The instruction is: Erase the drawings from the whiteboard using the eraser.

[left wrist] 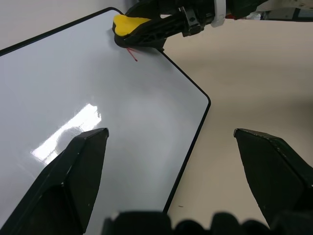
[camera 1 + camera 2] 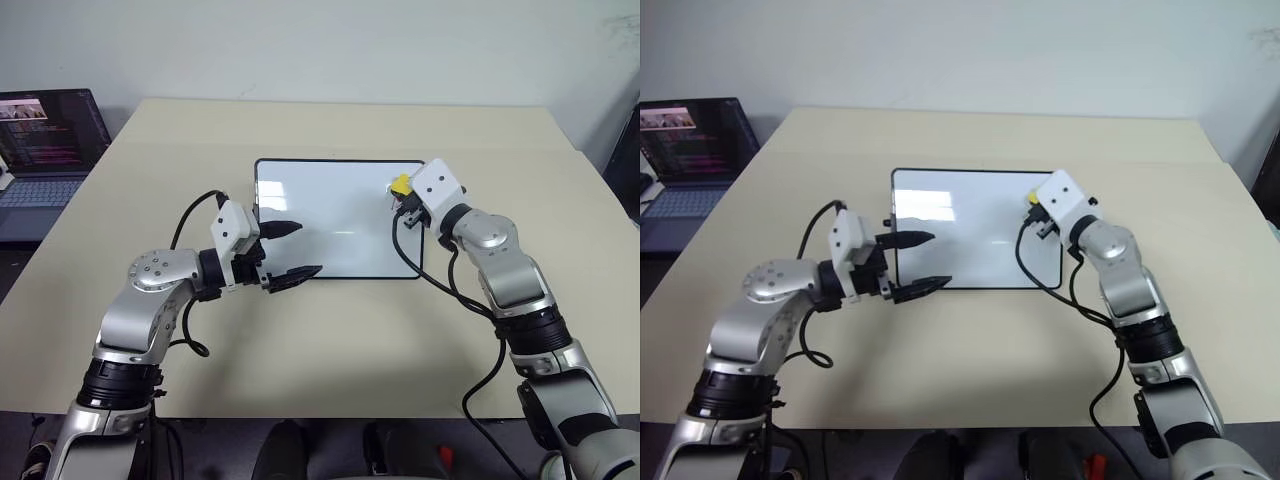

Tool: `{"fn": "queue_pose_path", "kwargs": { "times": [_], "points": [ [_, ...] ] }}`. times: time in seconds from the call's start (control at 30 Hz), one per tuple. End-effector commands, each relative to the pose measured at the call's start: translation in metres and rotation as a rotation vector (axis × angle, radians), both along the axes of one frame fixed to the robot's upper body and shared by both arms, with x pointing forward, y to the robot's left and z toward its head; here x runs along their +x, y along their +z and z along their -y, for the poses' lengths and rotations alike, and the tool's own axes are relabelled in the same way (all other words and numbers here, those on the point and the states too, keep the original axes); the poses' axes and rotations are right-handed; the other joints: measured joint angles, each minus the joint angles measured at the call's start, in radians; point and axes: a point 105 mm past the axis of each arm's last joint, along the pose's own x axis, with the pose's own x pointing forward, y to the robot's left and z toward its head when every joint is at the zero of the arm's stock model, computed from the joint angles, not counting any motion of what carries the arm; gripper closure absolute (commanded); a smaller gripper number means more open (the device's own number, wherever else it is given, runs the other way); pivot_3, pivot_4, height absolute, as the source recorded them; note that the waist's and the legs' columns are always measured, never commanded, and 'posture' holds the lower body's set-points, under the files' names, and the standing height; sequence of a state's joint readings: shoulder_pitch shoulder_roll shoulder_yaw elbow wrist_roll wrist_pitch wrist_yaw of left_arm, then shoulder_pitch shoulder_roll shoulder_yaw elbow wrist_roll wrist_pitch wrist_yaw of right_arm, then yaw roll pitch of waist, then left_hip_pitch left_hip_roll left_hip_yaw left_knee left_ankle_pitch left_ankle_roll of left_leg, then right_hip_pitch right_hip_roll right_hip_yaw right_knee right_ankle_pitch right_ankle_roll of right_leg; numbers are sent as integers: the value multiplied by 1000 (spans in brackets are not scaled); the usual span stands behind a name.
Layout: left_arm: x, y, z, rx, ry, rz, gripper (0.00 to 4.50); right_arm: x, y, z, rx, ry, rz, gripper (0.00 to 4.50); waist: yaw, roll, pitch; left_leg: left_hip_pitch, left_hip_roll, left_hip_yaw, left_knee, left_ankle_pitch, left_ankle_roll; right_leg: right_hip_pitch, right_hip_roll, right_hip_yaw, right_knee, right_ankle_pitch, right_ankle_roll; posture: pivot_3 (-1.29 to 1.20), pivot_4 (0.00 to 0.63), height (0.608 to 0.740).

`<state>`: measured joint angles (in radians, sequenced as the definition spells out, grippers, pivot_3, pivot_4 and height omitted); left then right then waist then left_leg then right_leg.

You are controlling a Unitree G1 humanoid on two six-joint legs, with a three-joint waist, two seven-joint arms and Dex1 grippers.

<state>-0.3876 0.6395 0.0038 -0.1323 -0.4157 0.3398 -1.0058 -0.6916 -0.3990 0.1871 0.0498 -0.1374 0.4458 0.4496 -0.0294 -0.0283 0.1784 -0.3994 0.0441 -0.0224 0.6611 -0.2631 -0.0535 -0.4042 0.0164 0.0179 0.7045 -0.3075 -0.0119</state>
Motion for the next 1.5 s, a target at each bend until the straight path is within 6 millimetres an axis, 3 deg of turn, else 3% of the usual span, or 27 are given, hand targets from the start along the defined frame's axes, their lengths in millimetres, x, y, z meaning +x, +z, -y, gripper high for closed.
{"fn": "queue_pose_path", "kwargs": {
  "times": [0.03, 0.23, 0.4, 0.53, 0.7, 0.83, 0.9, 1.1, 1.2, 1.27, 1.4, 1.5],
  "points": [
    [-4, 11, 0, 4, -1, 57, 0, -9, -33, 5, -56, 27, -146, 3393, 0, 0, 0, 1, 0, 0, 0, 0, 0, 0, 0, 0, 1, 0, 0, 0, 150, 740],
    [-5, 10, 0, 4, 2, 55, 0, -23, -51, -2, -106, 100, -222, 3394, -5, -1, -1, 5, 0, 1, 2, 0, 0, 2, 0, 2, 7, 0, 0, 0, 150, 740],
    [-5, 9, 0, 4, 1, 52, 0, 6, -3, 12, -47, -87, 34, 3394, -11, -1, 0, 8, 0, 2, 1, 3, 0, 2, 2, 2, 10, -1, 2, 0, 150, 740],
    [-5, 7, 1, 2, 0, 48, 0, 10, 2, 11, -31, -95, 57, 3395, -5, -1, 0, 7, 0, 1, 1, 5, 0, 2, 2, 2, 9, 0, 2, 0, 150, 740],
    [-6, 7, 0, 0, 1, 45, 0, -2, -30, 10, -103, -22, -97, 3395, -3, -1, 0, 6, 0, 1, 1, 5, 0, 1, 1, 2, 9, 2, 0, 0, 150, 740],
    [-6, 7, -1, 0, 3, 43, 0, -25, -57, -2, -182, 105, -223, 3395, -5, -1, -1, 6, 0, 1, 0, 5, 0, 1, 1, 2, 9, 1, 1, 0, 150, 740],
    [-6, 7, -1, 0, 4, 43, 0, -23, -50, -5, -182, 100, -184, 3395, -10, -1, -1, 7, 1, 1, 0, 5, 1, 1, 2, 2, 9, 1, 2, 0, 150, 740],
    [-7, 6, -1, -1, 1, 38, 0, 3, 1, -3, -107, -41, 90, 3395, -20, -1, 0, 8, 1, 1, 1, 7, 2, 1, 2, 3, 9, 1, 4, 0, 150, 740],
    [-7, 5, -1, -1, 3, 37, 0, 4, 6, -5, -90, -47, 121, 3395, -17, -1, 0, 5, 0, 1, 0, 7, 2, 0, 2, 2, 9, 1, 4, 0, 150, 740],
    [-7, 5, -1, -3, 3, 36, 0, 3, 1, -8, -90, -28, 99, 3395, -14, -1, 0, 4, 0, 1, 0, 7, 2, -1, 2, 2, 8, 2, 2, 0, 150, 740],
    [-8, 4, -1, -3, 2, 31, 0, -17, -36, -23, -167, 118, -84, 3395, -13, -1, 0, 3, 0, 1, -1, 6, 2, -1, 2, 2, 6, 3, 0, 0, 150, 740],
    [-11, 3, 0, -7, -12, 13, 0, -29, -53, -27, -187, 165, -158, 3395, -12, -1, 0, 3, 1, 0, -1, 6, 2, -1, 2, 1, 6, 3, 0, 0, 150, 740]
  ]
}}
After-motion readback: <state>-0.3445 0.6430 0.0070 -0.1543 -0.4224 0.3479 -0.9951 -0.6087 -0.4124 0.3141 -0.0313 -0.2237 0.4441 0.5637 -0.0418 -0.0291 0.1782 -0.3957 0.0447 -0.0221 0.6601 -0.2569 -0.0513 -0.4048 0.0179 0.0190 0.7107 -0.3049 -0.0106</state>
